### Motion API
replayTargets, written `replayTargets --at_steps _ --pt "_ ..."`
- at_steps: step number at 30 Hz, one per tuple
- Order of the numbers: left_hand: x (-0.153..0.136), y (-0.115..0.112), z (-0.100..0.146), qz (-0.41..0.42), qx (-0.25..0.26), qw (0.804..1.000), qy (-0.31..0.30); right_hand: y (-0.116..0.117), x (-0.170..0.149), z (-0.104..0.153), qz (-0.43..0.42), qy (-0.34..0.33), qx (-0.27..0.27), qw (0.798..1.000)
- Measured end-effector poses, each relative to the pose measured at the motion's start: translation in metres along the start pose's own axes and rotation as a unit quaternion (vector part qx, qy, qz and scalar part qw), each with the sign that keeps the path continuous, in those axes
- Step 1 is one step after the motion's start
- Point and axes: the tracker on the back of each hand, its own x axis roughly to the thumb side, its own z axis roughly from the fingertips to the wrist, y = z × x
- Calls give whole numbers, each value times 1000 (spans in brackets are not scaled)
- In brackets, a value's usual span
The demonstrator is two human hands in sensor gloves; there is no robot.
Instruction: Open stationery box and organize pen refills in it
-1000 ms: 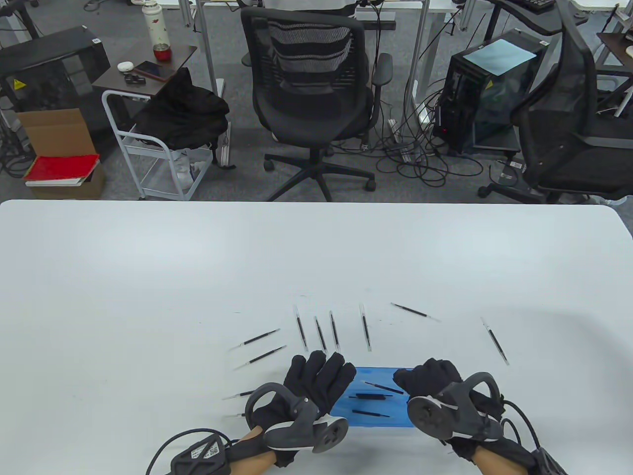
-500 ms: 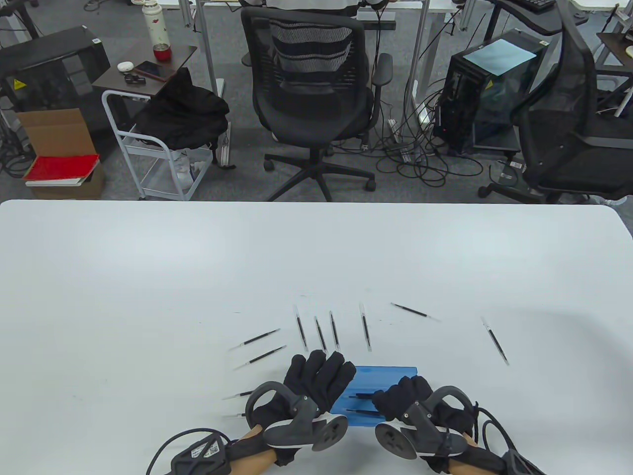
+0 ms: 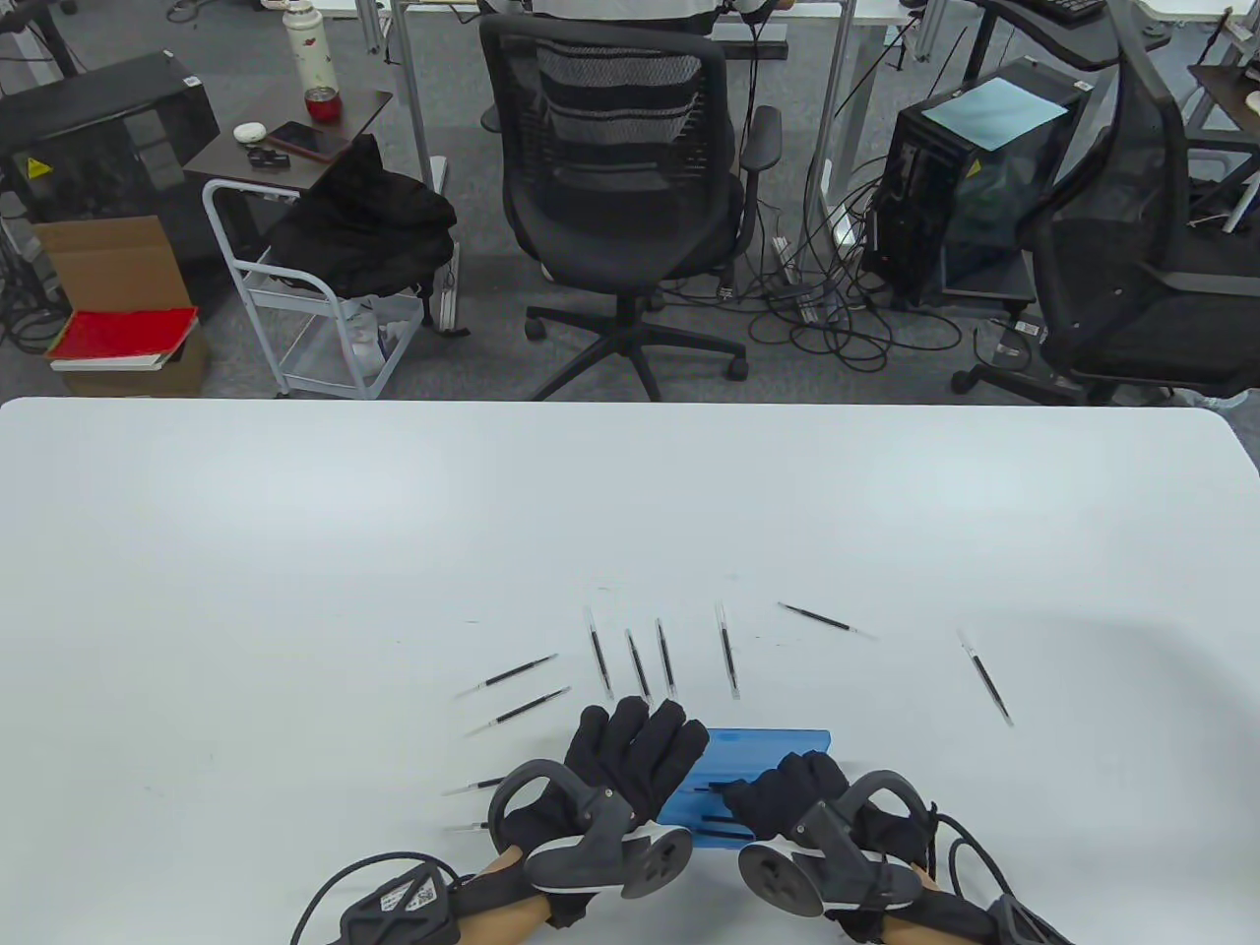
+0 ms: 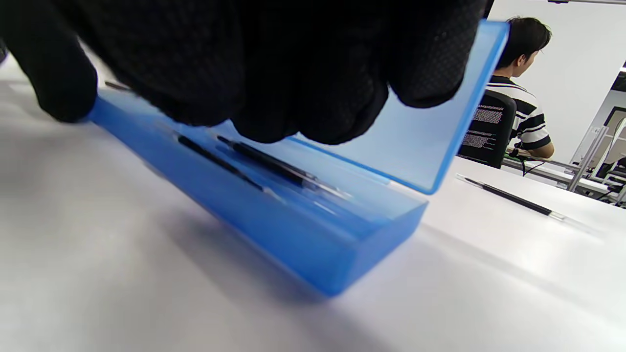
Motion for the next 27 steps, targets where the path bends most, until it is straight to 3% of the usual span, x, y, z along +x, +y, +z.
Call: replayTargets --at_steps 6,10,15,21,27 --pt "0 0 0 0 0 1000 0 -37 -23 5 -70 44 -57 995" --pt "0 0 0 0 0 1000 0 -54 -51 8 -66 92 -85 990" --pt "0 0 0 0 0 1000 0 -62 -91 9 -46 189 -80 978" --pt "0 0 0 0 0 1000 0 -44 -141 3 -11 304 -46 951" --pt "0 0 0 0 0 1000 0 -2 -184 -4 10 406 62 912"
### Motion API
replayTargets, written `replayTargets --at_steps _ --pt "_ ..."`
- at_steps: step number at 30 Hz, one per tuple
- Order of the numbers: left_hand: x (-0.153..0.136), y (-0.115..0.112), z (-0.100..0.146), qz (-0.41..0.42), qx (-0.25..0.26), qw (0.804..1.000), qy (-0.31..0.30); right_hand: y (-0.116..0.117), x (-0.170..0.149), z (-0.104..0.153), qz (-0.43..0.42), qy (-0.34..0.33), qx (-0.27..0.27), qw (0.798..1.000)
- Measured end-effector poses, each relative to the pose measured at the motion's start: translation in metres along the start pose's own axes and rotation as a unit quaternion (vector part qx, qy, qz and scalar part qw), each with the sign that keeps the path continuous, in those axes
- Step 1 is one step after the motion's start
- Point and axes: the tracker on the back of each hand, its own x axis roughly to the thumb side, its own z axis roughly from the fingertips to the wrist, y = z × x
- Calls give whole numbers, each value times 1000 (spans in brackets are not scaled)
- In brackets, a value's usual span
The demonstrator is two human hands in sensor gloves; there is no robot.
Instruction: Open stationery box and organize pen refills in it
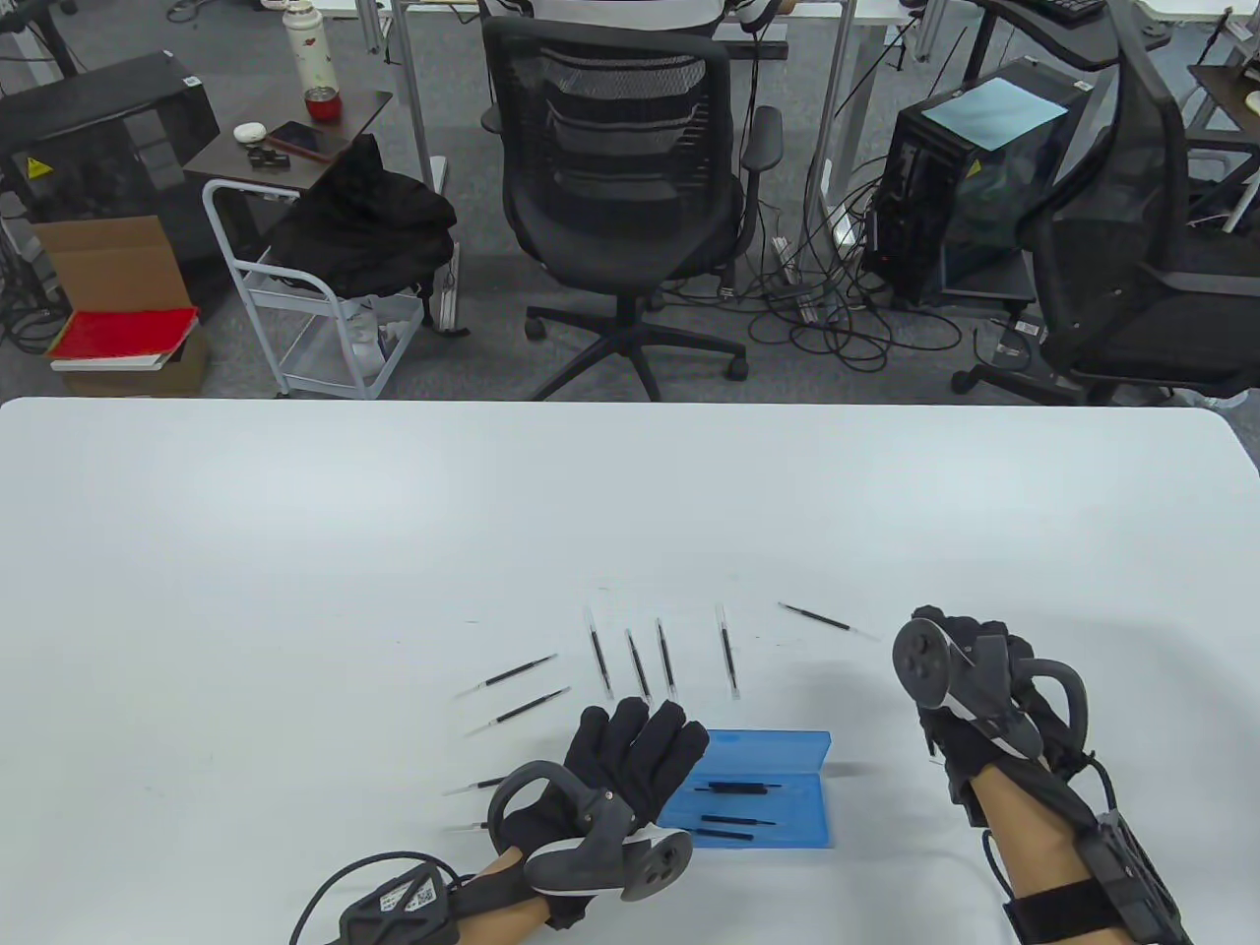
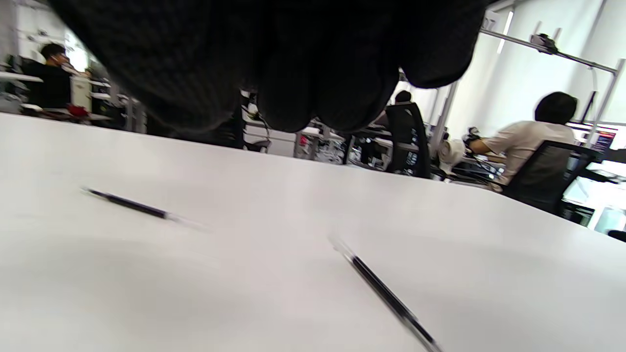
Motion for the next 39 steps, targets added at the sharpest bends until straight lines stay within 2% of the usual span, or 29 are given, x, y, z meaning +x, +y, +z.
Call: replayTargets --at_steps 5,8,17,27,39 --pt "0 0 0 0 0 1000 0 32 -17 -25 17 66 62 996" --pt "0 0 0 0 0 1000 0 43 -23 -33 29 95 81 992" --pt "0 0 0 0 0 1000 0 66 -32 -42 48 149 121 980" --pt "0 0 0 0 0 1000 0 72 -28 -41 80 156 114 978" --pt "0 0 0 0 0 1000 0 74 -31 -46 65 173 117 976"
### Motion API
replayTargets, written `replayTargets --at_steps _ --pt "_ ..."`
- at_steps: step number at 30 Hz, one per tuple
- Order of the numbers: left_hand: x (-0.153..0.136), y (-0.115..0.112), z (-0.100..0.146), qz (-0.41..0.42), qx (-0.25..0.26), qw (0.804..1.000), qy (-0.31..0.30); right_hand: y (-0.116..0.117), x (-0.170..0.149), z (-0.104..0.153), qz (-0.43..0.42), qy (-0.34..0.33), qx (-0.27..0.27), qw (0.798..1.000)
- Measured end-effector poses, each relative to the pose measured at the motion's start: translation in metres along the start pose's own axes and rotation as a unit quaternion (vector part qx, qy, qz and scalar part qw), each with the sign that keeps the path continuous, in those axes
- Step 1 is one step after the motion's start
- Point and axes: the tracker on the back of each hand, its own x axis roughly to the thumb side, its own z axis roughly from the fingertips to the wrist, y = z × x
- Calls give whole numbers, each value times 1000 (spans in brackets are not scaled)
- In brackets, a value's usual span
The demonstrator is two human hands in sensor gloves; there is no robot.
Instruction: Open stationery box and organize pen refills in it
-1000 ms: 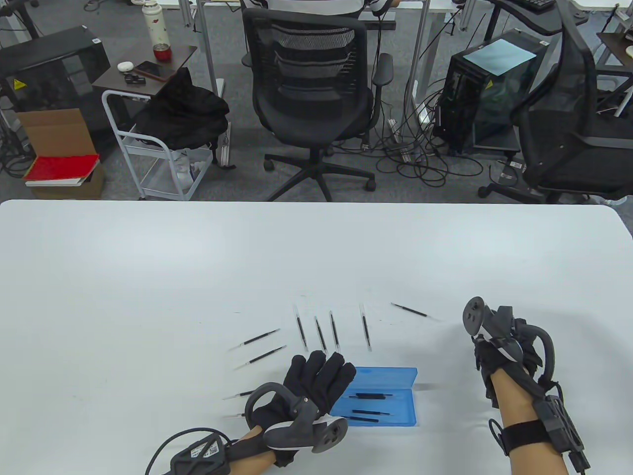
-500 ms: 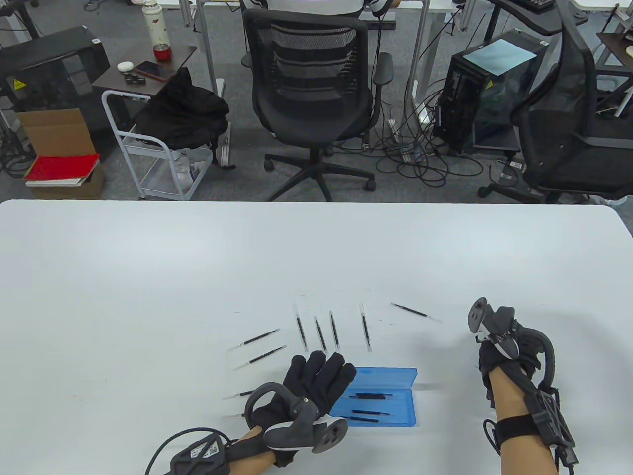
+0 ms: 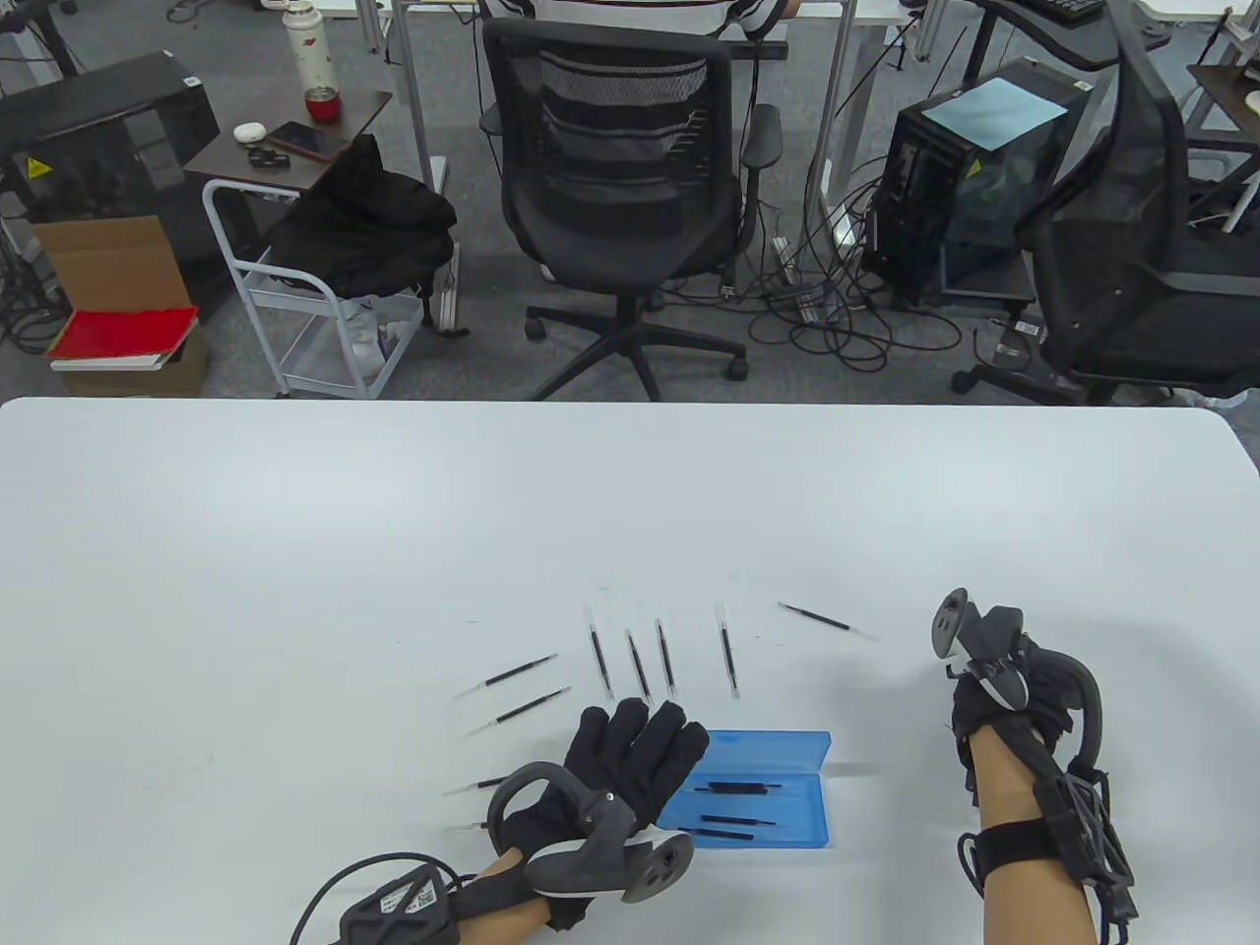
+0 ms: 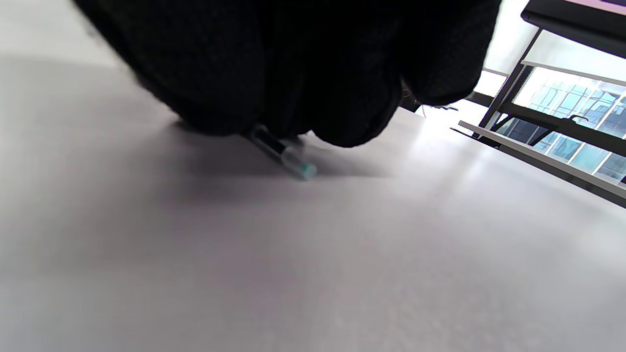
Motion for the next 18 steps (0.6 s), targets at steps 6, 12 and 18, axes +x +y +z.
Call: replayTargets --at_steps 6,12,18 --pt "0 0 0 0 0 1000 0 0 0 1 0 0 -8 1000" --pt "0 0 0 0 0 1000 0 -3 -2 5 -7 -14 -30 999" --pt "0 0 0 0 0 1000 0 -30 -4 25 -57 -68 -87 992"
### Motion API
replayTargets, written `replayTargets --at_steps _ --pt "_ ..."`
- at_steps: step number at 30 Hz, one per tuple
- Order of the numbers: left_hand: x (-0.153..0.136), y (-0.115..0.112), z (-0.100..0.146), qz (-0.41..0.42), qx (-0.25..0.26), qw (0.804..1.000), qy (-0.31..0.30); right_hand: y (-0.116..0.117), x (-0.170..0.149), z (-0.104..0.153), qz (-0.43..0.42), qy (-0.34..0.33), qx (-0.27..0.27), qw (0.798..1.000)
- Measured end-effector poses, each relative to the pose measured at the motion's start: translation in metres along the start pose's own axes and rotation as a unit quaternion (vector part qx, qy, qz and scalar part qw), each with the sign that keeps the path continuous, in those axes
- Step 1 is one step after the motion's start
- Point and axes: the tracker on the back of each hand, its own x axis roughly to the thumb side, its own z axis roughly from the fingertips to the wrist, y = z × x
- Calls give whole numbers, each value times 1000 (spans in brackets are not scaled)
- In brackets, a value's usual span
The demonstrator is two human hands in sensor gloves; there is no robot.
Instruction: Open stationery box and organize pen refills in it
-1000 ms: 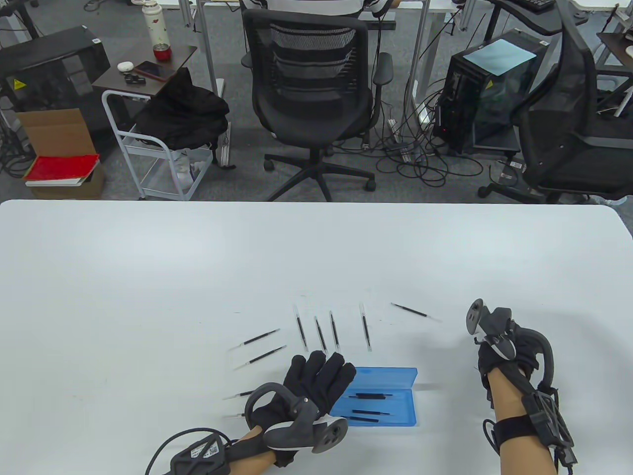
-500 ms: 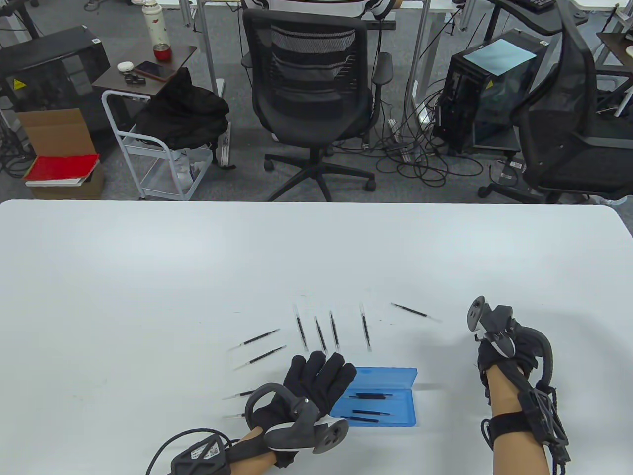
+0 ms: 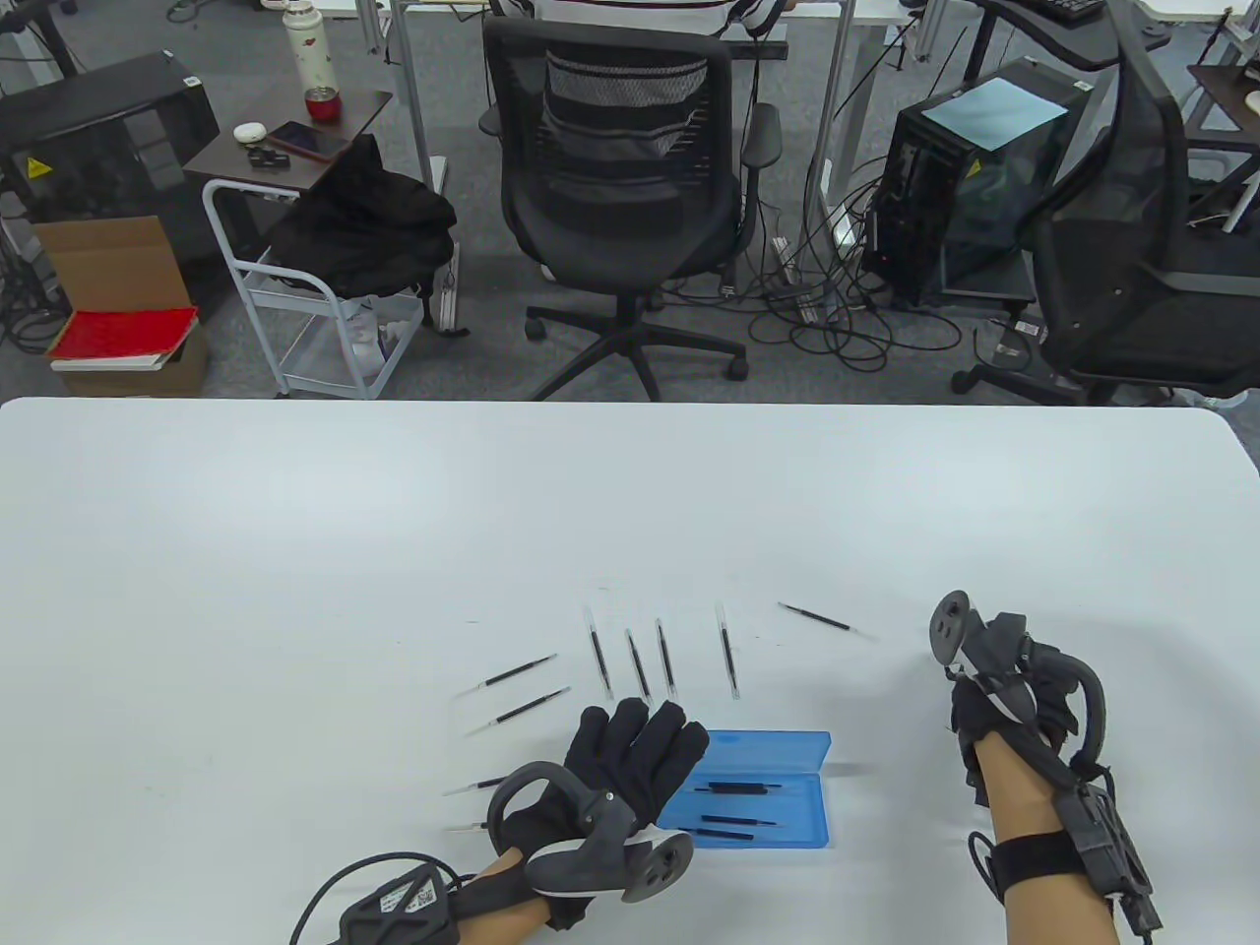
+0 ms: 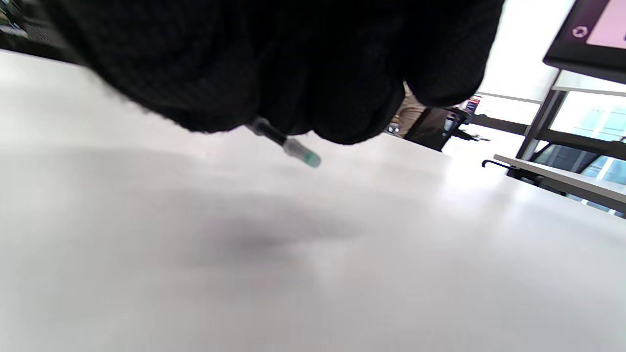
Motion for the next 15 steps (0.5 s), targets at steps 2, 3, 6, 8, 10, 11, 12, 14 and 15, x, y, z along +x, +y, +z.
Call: replayTargets --at_steps 2,3,6,8,10,11,12,14,15 --pt "0 0 0 0 0 1000 0 -13 4 8 -23 -30 -10 999" --pt "0 0 0 0 0 1000 0 -19 7 14 -38 -46 -17 998" --pt "0 0 0 0 0 1000 0 -39 18 34 -52 -106 -48 992" --pt "0 0 0 0 0 1000 0 -51 29 54 -44 -141 -75 986" --pt "0 0 0 -5 -1 1000 0 -59 40 72 -36 -177 -93 979" --pt "0 0 1 -5 -1 1000 0 -62 46 84 -37 -199 -104 974" --pt "0 0 1 -5 -1 1000 0 -65 51 95 -37 -220 -114 968" --pt "0 0 1 -4 -1 1000 0 -70 63 120 -34 -260 -132 956" --pt "0 0 1 -4 -1 1000 0 -71 67 129 -31 -277 -139 950"
